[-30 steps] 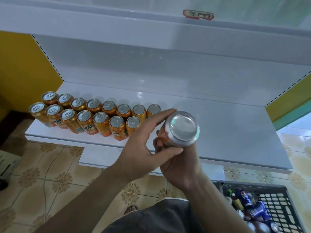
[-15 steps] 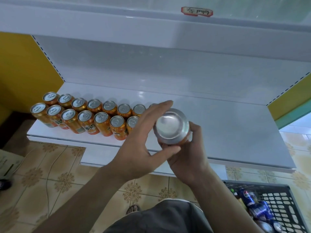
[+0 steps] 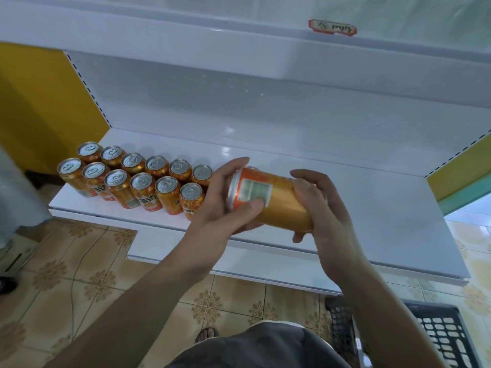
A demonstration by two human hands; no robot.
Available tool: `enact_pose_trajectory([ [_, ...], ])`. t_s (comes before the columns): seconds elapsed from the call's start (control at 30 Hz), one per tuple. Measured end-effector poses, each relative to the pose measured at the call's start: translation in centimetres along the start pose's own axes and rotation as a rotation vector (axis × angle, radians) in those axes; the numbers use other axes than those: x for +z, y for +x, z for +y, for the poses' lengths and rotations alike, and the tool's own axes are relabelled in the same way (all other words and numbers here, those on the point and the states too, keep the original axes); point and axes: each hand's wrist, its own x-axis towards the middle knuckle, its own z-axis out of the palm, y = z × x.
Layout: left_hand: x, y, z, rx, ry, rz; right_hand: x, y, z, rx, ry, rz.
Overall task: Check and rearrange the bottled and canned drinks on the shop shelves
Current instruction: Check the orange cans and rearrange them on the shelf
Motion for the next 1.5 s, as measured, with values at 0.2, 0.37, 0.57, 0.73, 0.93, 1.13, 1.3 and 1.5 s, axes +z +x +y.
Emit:
enact_pose_trajectory([
  [0.2,0.2,-0.1,0.5,-0.066,-0.067,0.131,-0.3,-0.5,0.3,-0.132,-0.15,-0.127],
  [0.37,0.2,-0.4,0.2,-0.001,-0.028,0.065,0.2,-0.4,0.3,-0.049,-0.073,-0.055],
  [0.57,0.7,-0.3,0.3,-0.119,-0.091,0.083,0.2,-0.8,0.2,-0.121,-0.098,-0.034],
  [0.73,1.2,-0.7,0.3,0.063,-0.086,0.129,0.6,-1.1,0.3,-0.029,0.036,-0.048],
  [0.93,1.4,-0.6,0.6,0.035,-0.053,0.059,0.8,-1.2,0.7,-0.034,0.065,0.035],
  [1.13,1.9,-0.6,0.4,0.04,-0.183,0.162,0.8,-1.8,0.6,-0.03,0.031,-0.059],
  [1.3,1.8,-0.3,0.4,0.068,-0.109,0.108,1.2,-1.4,-0.1,0.04,0.063,0.084],
  [1.5,2.4,-0.1,0.2,0.102,-0.055,0.178,0.8,-1.5,1.0,0.163,0.318,0.025],
])
